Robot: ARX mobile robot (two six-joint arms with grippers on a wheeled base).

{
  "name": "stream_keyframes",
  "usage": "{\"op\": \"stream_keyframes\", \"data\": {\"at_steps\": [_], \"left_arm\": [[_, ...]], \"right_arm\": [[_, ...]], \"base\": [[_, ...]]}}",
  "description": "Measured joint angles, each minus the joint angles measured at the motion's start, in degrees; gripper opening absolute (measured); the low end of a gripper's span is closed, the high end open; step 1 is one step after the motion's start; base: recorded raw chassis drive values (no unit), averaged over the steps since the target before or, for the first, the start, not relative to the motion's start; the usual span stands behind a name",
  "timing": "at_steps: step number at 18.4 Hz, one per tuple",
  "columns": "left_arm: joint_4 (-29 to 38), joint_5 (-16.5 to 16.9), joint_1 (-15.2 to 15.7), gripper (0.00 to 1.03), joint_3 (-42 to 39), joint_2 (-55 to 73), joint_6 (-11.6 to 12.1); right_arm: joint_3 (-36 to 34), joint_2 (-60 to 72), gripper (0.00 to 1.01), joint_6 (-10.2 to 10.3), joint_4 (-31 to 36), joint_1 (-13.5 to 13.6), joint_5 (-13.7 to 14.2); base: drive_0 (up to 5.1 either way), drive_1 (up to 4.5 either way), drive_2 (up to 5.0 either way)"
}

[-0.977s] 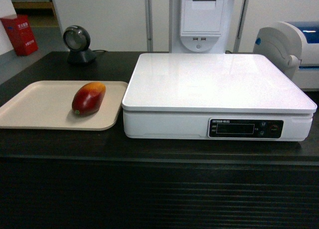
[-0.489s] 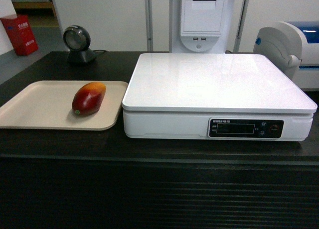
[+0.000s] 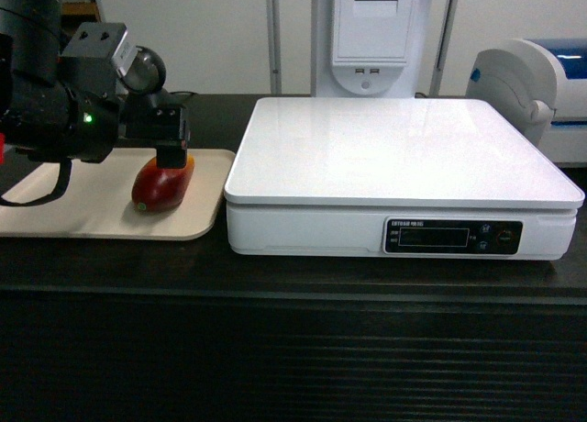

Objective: Place dark red mango on scale at checkout

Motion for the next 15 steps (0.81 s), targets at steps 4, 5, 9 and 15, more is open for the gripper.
{"op": "stream_keyframes", "data": {"at_steps": [4,5,9,15], "left_arm": [[-7.28,-0.63,0.96,0.98,13.18,9.01,-0.20],[-8.52,-0.48,1.03,0.98,16.06,10.38,-0.28],[-14.99,-1.44,1.22,0.98,24.83,15.15,0.39],[-16.70,-1.53,1.20,0.98,25.88,18.69,1.53]], "right_arm": [[0.00,0.00,0.98,0.00,0.00,0.00,0.00],[0.00,0.00,0.98,0.00,0.00,0.00,0.00],[0.00,0.00,0.98,0.00,0.00,0.00,0.00],[0.00,0.00,0.98,0.00,0.00,0.00,0.00]], "base": [[0.0,0.00,0.0],[0.0,0.00,0.0],[0.0,0.00,0.0],[0.0,0.00,0.0]]}}
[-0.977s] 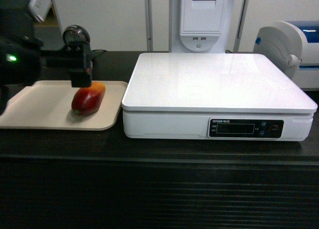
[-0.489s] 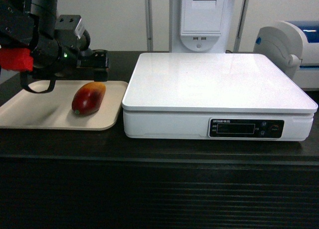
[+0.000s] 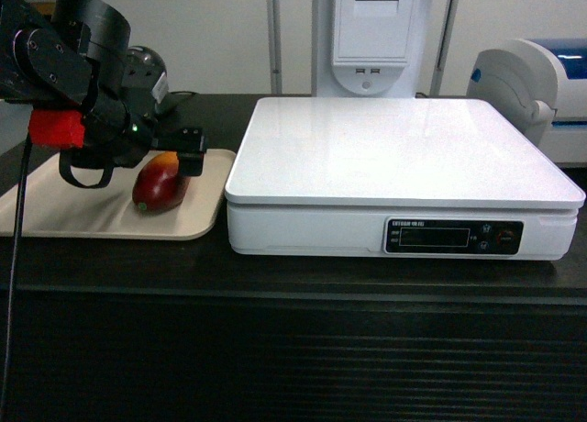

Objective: Place dark red mango on scale at checkout

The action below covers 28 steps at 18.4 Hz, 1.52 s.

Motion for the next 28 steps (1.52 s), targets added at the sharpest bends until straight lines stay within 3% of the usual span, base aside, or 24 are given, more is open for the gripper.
{"op": "stream_keyframes", "data": {"at_steps": [7,11,20,23,27,28], "left_arm": [[0.85,0.79,-0.09,0.98,-1.88,1.95,1.33],[1.68,-0.07,-0.11,0.66,-2.10,1.95,2.21],[2.78,-0.46,-1.07,0.60,-4.52,-0.87,3.26],[3.65,-0.98,-3.67,0.60,-4.92,-7.45,2.75],[4.85,-1.11,-10.53,0.60,-3.34,-13.86,1.62],[4.98,-1.11,-11.02,0.60,-3.23,-13.99,1.55]], "right_arm": [[0.00,0.00,0.98,0.00,0.00,0.00,0.00],[0.00,0.00,0.98,0.00,0.00,0.00,0.00],[0.00,0.00,0.98,0.00,0.00,0.00,0.00],[0.00,0.00,0.98,0.00,0.00,0.00,0.00],[0.00,0.00,0.98,0.00,0.02,0.00,0.00],[0.00,0.00,0.98,0.00,0.00,0.00,0.00]], "base": [[0.0,0.00,0.0],[0.0,0.00,0.0],[0.0,0.00,0.0],[0.0,0.00,0.0],[0.0,0.00,0.0],[0.0,0.00,0.0]]}}
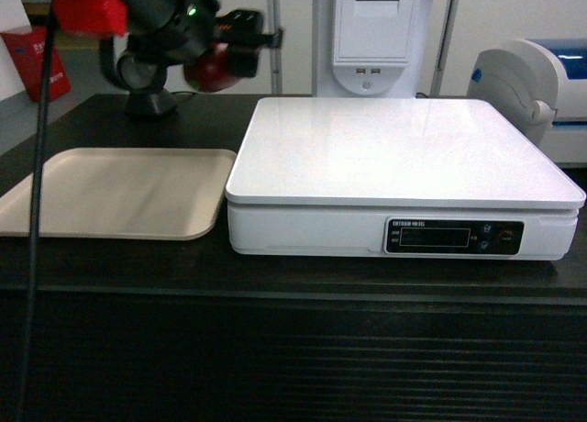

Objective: Place dark red mango on scale at checkout

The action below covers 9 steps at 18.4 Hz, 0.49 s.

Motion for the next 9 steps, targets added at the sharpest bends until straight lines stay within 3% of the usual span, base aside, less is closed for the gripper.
{"op": "stream_keyframes", "data": {"at_steps": [6,9], "left_arm": [[-2.19,-0.07,-15.15,0.60,6.64,2.89,-1.68],[-5.88,-1.42,-17.99,0.60,13.57,8.26,-4.48]], "right_arm": [[0.00,0.00,0.98,0.00,0.02,0.00,0.00],[0.00,0.00,0.98,0.00,0.00,0.00,0.00]], "base": [[0.0,0.00,0.0],[0.0,0.00,0.0]]}}
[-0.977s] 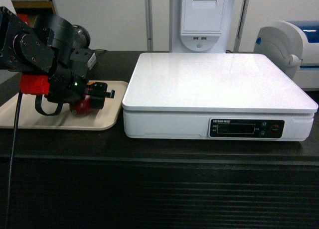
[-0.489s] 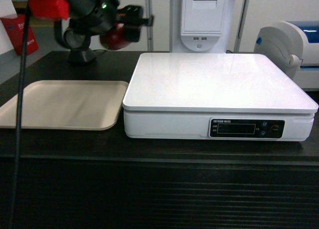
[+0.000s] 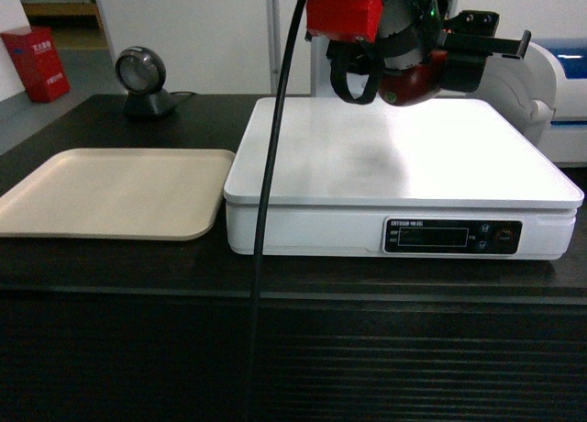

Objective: Place dark red mango on scale at checkout

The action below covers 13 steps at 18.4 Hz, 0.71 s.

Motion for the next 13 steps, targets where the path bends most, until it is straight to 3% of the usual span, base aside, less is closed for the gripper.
{"op": "stream_keyframes", "data": {"at_steps": [7,9,13], "left_arm": [[-13.38,-2.43,-0.61,0.60,17.03,12.04,-13.29],[-16.06,-3.72,-0.63,0.60,19.17,13.66,-15.28],[-18.27,-5.46,-0.59,0.62,20.11,14.23,-16.48]], "right_arm": [[0.00,0.00,0.98,0.00,0.00,0.00,0.00],[0.00,0.00,0.98,0.00,0.00,0.00,0.00],[0.00,0.00,0.98,0.00,0.00,0.00,0.00]], "base": [[0.0,0.00,0.0],[0.0,0.00,0.0],[0.0,0.00,0.0]]}}
